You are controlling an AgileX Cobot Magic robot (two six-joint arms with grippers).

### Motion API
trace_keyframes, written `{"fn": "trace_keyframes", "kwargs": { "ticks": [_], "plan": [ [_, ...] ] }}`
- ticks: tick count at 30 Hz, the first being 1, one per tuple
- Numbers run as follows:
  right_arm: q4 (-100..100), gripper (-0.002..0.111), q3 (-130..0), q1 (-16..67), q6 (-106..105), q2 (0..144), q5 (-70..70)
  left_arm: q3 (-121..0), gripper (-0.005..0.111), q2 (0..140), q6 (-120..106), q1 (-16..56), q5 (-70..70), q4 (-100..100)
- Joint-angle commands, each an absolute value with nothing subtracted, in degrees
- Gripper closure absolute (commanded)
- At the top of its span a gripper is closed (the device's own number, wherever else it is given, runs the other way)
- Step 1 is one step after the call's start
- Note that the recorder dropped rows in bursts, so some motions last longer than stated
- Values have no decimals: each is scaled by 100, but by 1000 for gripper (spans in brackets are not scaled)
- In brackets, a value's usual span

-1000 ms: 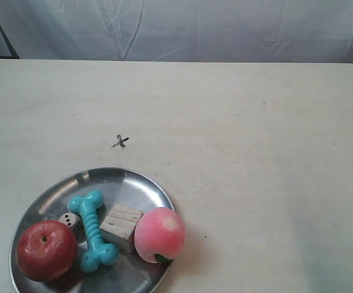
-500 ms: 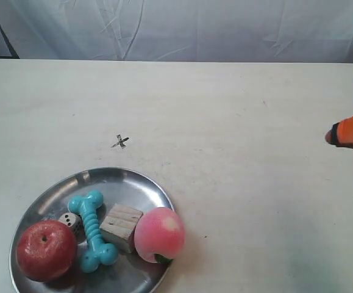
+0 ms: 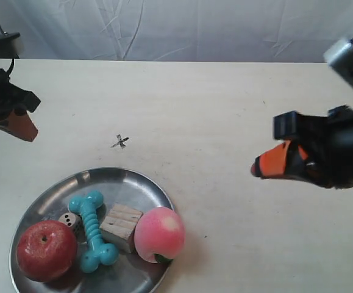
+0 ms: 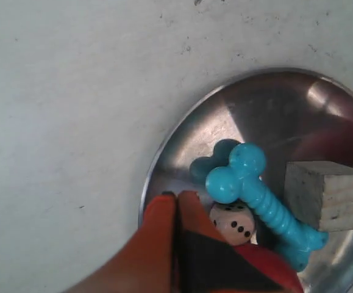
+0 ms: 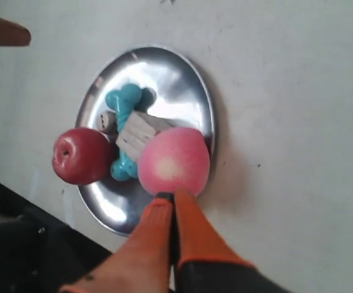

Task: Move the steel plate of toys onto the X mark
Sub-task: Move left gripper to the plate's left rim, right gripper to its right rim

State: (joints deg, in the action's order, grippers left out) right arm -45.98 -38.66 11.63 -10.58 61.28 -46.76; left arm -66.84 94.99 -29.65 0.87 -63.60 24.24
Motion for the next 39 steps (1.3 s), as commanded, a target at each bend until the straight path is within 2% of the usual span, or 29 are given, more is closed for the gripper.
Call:
{"fn": "trace_keyframes", "kwargs": {
  "ticks": [1,8,14,16,22,24,27,34,36,39],
  "plan": [
    [-4519,109,-3905,1897,-1019,6925,-4448,-6747,107,9842,-3229,-135,-6440,2522],
    [-4258,109,-3833,2768,-184,6823,-4013,-6747,107,10257,-3572,-246,-6625,2840],
    [-4106,109,-3441,2817,94,6867,-4188,-6747,107,10773,-3818,-246,-6435,3090],
    [-4185,102,-3397,2817,103,6877,-4365,-6747,107,10904,-3996,-246,-6435,3237],
    [-4210,64,-3397,2817,171,6877,-4426,-6747,107,11057,-4235,-246,-6395,3470],
    [-4210,63,-3397,2817,304,6877,-4384,-6747,107,11068,-4235,-246,-6395,3470],
    [-4374,64,-3355,2817,497,6877,-4236,-6747,99,11068,-4287,-246,-6518,3453],
    [-5442,64,-2694,3491,497,6877,-3212,-6747,66,11068,-4754,-246,-6569,3449],
    [-5613,64,-2612,3721,509,6890,-2868,-6747,60,11068,-4914,-246,-6569,3449],
    [-5827,64,-2584,4048,516,6961,-2457,-6747,58,11068,-5106,-246,-6531,3449]
  ]
}}
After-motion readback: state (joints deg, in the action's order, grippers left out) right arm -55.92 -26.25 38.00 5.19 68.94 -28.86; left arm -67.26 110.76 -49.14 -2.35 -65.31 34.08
